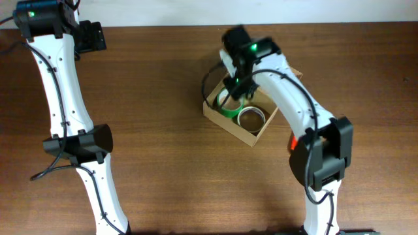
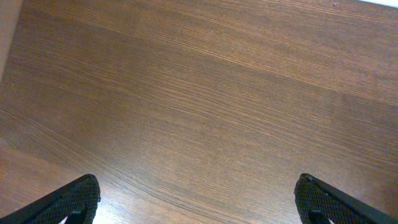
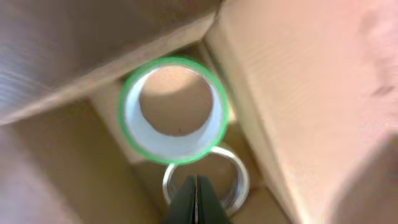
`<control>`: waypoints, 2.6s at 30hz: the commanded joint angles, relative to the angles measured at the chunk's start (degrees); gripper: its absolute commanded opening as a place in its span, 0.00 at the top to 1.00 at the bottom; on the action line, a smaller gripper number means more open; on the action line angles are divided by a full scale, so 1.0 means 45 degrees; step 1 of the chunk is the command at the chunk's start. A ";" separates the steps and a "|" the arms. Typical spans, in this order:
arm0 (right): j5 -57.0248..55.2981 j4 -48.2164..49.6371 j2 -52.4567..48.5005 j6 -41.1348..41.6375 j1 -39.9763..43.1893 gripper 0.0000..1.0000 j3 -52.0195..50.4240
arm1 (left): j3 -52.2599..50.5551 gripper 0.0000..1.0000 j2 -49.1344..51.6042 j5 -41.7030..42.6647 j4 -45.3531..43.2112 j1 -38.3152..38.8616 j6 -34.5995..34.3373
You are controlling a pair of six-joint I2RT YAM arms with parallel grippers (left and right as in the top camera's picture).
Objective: Pack container
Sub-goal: 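Push the tape rolls down inside the box with the right gripper, then move the right gripper to the orange box cutter and grasp it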
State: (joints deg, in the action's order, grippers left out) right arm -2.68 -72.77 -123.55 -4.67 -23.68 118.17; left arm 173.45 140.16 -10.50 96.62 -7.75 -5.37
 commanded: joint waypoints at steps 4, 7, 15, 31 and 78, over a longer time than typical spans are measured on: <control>-0.1972 -0.1676 0.0369 -0.0189 0.0141 0.96 0.2807 | -0.0049 0.00 -0.0102 0.0092 0.0010 -0.0010 0.0068; -0.2186 -0.1977 0.0971 -0.0097 0.0695 0.96 0.2803 | -0.0049 0.00 -0.0102 0.0087 0.0010 -0.0010 0.0068; -0.1137 -0.1350 0.4925 0.0253 0.4420 0.95 0.1248 | -0.0049 0.00 -0.0102 0.0087 0.0010 -0.0010 0.0068; 0.0835 0.1151 0.8199 0.3332 0.8102 0.66 -0.9364 | -0.0049 0.00 -0.0102 0.0092 0.0010 -0.0010 0.0068; 0.2220 0.5756 0.2953 0.4235 0.6436 0.94 -1.1667 | -0.0049 0.00 -0.0102 0.0092 0.0010 -0.0010 0.0068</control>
State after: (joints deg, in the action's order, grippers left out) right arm 5.23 -48.12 -108.25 14.37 5.54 65.78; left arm 173.45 140.16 -10.50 96.64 -7.73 -5.37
